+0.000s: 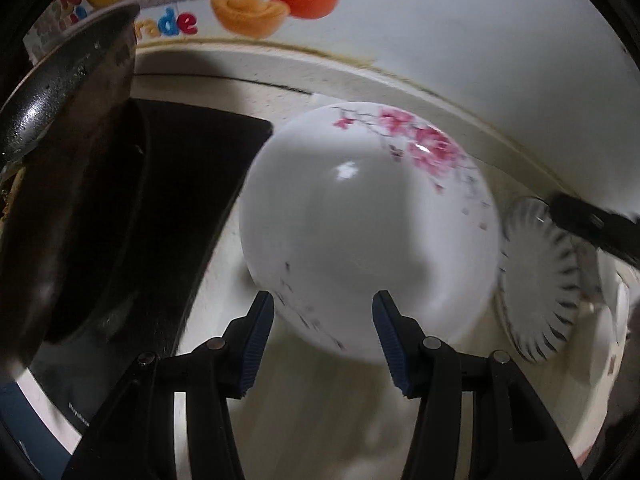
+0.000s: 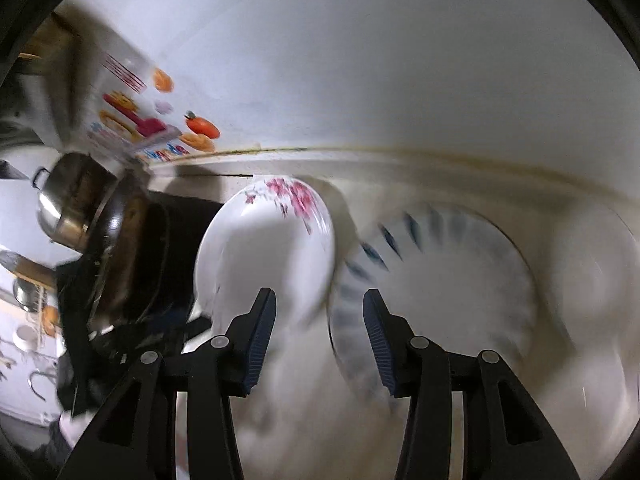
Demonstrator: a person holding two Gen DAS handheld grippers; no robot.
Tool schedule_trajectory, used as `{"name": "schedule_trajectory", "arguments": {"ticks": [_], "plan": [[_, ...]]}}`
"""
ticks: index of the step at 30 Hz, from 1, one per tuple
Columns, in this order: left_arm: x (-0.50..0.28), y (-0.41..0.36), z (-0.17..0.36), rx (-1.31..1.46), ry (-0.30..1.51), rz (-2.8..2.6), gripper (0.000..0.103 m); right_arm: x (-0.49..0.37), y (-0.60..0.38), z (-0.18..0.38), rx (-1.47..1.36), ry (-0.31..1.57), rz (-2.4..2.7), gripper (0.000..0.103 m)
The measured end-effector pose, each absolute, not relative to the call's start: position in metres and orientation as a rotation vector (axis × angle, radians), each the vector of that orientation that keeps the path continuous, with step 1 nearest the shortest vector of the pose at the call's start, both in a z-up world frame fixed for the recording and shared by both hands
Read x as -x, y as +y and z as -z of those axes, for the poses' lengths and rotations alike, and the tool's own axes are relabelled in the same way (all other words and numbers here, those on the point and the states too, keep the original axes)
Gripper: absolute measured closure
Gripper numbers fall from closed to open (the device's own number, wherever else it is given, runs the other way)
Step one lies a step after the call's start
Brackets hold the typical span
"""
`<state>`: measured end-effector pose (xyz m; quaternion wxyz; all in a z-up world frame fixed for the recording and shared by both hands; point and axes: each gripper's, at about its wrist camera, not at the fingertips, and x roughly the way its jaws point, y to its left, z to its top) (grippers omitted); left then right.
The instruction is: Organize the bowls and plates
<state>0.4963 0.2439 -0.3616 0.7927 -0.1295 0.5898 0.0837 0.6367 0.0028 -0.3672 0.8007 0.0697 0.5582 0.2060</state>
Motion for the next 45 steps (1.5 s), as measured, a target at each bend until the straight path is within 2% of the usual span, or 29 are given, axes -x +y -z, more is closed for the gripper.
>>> {"name": "schedule_trajectory", "arguments": {"ticks": [6, 8, 12, 18, 24, 30, 31, 32, 33, 38, 45], "plan": [[-0.511, 0.242, 0.368, 0.219, 1.257, -0.228, 0.054, -0.7, 0.04, 0.415, -0.059, 1.257, -0.439, 0.056], [-0.513, 0.238, 0.37, 0.201, 1.272, -0.219, 0.054, -0.71, 0.046, 0.426, -0.058, 1.27, -0.446, 0.062], [-0.505, 0.229, 0.369, 0.164, 1.288, -0.232, 0.054, -0.72, 0.053, 0.438, -0.048, 1.295, -0.463, 0.066], [-0.471, 0.232, 0.37, 0.3, 1.254, -0.202, 0.054, -0.718, 0.057, 0.448, -0.027, 1.328, -0.487, 0.066], [-0.468, 0.26, 0.394, 0.611, 1.223, -0.149, 0.054, -0.718, 0.062, 0.453, 0.005, 1.34, -0.506, 0.066], [-0.476, 0.261, 0.406, 0.652, 1.198, -0.167, 0.054, -0.72, 0.059, 0.453, 0.0, 1.343, -0.526, 0.066], [-0.476, 0.262, 0.407, 0.656, 1.184, -0.178, 0.058, -0.721, 0.06, 0.453, -0.001, 1.342, -0.529, 0.067], [-0.477, 0.262, 0.405, 0.656, 1.161, -0.191, 0.063, -0.721, 0.06, 0.454, 0.0, 1.341, -0.537, 0.075], [-0.48, 0.262, 0.405, 0.653, 1.155, -0.199, 0.069, -0.721, 0.061, 0.455, 0.008, 1.343, -0.536, 0.077], [-0.487, 0.264, 0.406, 0.629, 1.149, -0.232, 0.069, -0.715, 0.058, 0.454, 0.024, 1.311, -0.553, 0.082], [-0.479, 0.257, 0.398, 0.617, 1.143, -0.236, 0.069, -0.698, 0.053, 0.444, 0.05, 1.28, -0.572, 0.084]]}}
